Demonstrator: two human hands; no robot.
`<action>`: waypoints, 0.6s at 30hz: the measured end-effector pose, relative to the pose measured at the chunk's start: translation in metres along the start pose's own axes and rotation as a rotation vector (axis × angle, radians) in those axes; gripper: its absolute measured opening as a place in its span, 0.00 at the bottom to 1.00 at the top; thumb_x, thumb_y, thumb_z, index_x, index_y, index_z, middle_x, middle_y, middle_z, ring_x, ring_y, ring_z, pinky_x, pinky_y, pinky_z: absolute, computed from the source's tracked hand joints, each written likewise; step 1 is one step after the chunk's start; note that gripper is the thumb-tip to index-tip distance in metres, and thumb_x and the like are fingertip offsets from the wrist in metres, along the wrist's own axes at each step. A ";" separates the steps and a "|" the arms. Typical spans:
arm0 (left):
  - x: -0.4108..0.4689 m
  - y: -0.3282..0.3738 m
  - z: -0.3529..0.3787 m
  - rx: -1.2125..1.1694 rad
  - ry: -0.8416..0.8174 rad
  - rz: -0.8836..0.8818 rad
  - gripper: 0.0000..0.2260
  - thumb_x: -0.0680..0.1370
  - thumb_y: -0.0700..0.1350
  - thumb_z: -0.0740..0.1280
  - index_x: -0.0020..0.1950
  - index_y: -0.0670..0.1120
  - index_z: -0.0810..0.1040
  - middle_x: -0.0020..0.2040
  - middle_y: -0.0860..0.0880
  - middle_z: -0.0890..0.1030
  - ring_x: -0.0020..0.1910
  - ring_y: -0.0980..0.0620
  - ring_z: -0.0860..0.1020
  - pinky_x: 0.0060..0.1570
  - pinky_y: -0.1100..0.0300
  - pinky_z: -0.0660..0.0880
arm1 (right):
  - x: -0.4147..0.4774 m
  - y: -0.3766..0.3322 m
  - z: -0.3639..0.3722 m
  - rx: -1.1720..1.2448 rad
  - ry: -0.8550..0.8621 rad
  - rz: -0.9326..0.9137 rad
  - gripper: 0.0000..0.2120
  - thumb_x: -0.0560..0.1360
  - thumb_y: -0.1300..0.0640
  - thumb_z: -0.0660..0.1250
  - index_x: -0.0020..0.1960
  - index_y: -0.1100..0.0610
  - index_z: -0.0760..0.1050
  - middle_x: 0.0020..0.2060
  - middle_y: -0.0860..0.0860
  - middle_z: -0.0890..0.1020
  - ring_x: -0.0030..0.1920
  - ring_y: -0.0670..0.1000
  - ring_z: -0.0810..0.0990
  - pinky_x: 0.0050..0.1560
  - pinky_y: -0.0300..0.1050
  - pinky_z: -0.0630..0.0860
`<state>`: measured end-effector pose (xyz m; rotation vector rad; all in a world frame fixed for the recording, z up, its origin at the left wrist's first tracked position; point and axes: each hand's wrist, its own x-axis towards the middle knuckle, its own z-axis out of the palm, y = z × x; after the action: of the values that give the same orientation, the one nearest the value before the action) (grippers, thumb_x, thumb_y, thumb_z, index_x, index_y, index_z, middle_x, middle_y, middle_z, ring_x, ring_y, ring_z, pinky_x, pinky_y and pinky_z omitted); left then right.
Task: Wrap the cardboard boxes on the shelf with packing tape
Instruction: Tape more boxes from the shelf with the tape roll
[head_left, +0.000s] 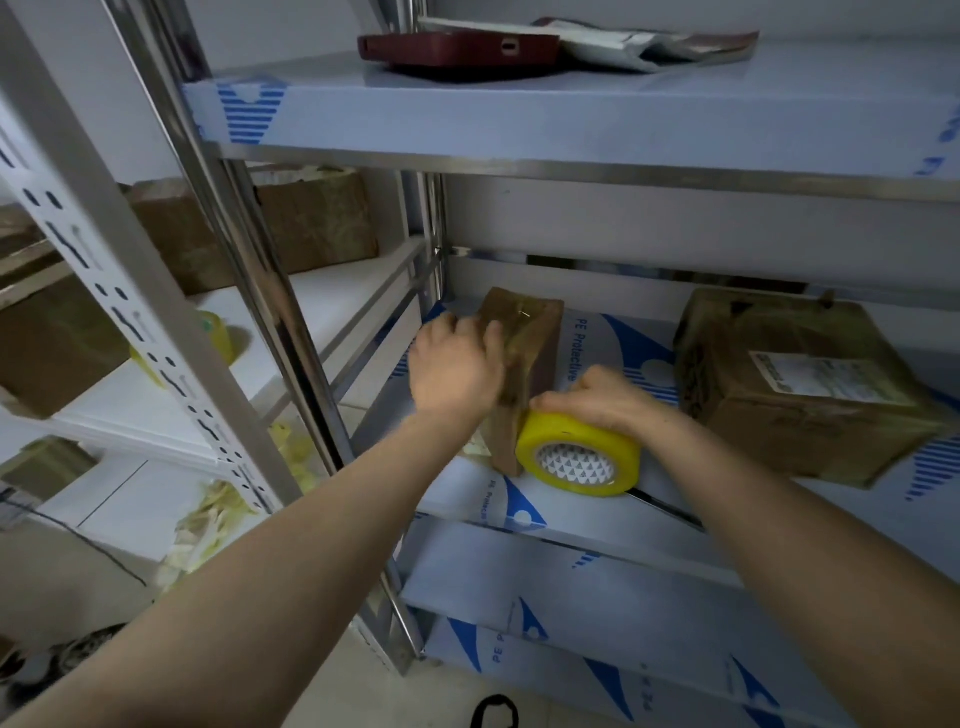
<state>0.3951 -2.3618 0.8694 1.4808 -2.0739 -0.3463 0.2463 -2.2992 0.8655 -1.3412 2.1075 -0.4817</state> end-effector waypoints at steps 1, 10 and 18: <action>0.004 0.011 0.005 0.117 -0.117 0.049 0.27 0.82 0.58 0.47 0.75 0.42 0.62 0.75 0.39 0.61 0.74 0.42 0.58 0.71 0.49 0.55 | 0.000 -0.001 0.001 0.038 -0.004 0.021 0.19 0.74 0.40 0.64 0.38 0.56 0.75 0.34 0.53 0.77 0.35 0.51 0.76 0.37 0.43 0.70; 0.013 0.008 0.030 0.411 -0.486 0.042 0.39 0.79 0.66 0.46 0.77 0.39 0.37 0.76 0.37 0.37 0.76 0.41 0.36 0.72 0.46 0.34 | 0.001 0.005 0.009 0.215 0.066 0.152 0.13 0.80 0.49 0.55 0.45 0.57 0.71 0.36 0.54 0.71 0.38 0.51 0.71 0.38 0.44 0.63; 0.027 0.005 0.024 0.332 -0.628 0.247 0.38 0.80 0.59 0.54 0.77 0.41 0.36 0.78 0.43 0.40 0.77 0.47 0.40 0.73 0.53 0.38 | 0.000 0.003 0.008 0.177 0.062 0.132 0.15 0.80 0.51 0.54 0.39 0.57 0.69 0.36 0.55 0.70 0.35 0.50 0.68 0.35 0.44 0.61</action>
<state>0.3713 -2.3876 0.8607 1.3840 -2.9003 -0.4233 0.2496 -2.2984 0.8577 -1.0934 2.1315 -0.6454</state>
